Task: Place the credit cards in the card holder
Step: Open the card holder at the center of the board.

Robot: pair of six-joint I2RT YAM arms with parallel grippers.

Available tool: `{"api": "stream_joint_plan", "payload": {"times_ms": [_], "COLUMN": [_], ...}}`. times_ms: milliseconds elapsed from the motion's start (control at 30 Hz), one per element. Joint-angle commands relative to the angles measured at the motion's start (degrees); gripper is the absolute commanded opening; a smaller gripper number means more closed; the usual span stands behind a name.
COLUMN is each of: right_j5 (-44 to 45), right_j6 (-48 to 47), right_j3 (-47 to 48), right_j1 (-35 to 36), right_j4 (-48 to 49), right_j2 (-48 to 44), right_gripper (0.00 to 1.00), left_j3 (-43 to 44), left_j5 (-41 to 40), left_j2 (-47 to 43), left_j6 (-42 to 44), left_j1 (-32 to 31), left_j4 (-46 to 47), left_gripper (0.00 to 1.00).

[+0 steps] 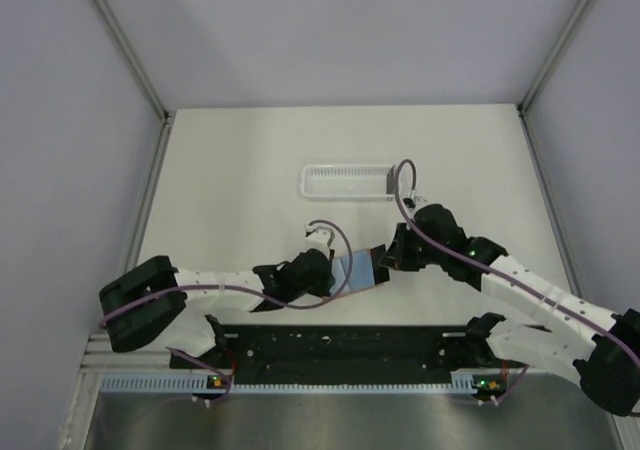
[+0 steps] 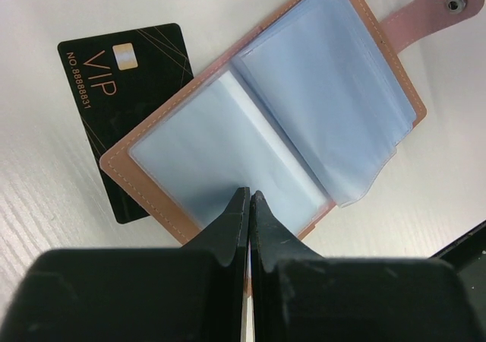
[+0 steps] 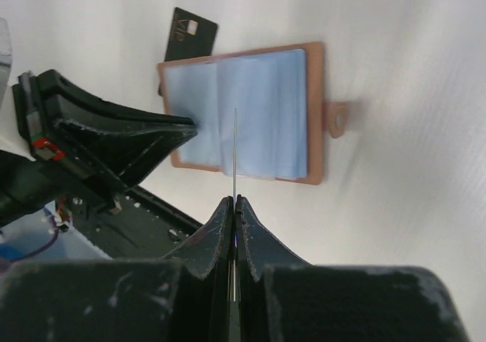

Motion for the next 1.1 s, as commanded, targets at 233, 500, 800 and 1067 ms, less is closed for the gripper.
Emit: {"api": "stream_joint_plan", "payload": {"times_ms": [233, 500, 800, 1067], "right_j5": [-15.95, -15.34, -11.04, 0.91], "right_j6": [-2.76, -5.66, -5.93, -6.1], "right_j3": [3.94, 7.62, 10.26, 11.23], "right_j1": [1.34, 3.89, 4.86, 5.21], "right_j4": [15.51, 17.98, 17.02, 8.23], "right_j2": [14.46, 22.29, 29.94, 29.25], "right_gripper": [0.0, 0.0, 0.0, 0.0], "left_j3": [-3.77, -4.73, -6.76, -7.02], "left_j5": [-0.48, -0.48, -0.4, -0.13], "left_j2": [-8.86, -8.07, -8.42, -7.02], "left_j6": [-2.22, -2.48, -3.28, -3.71], "left_j1": [-0.21, -0.21, -0.38, -0.47], "left_j4": [0.49, 0.49, 1.11, 1.46], "left_gripper": [0.0, 0.0, 0.0, 0.0]}}
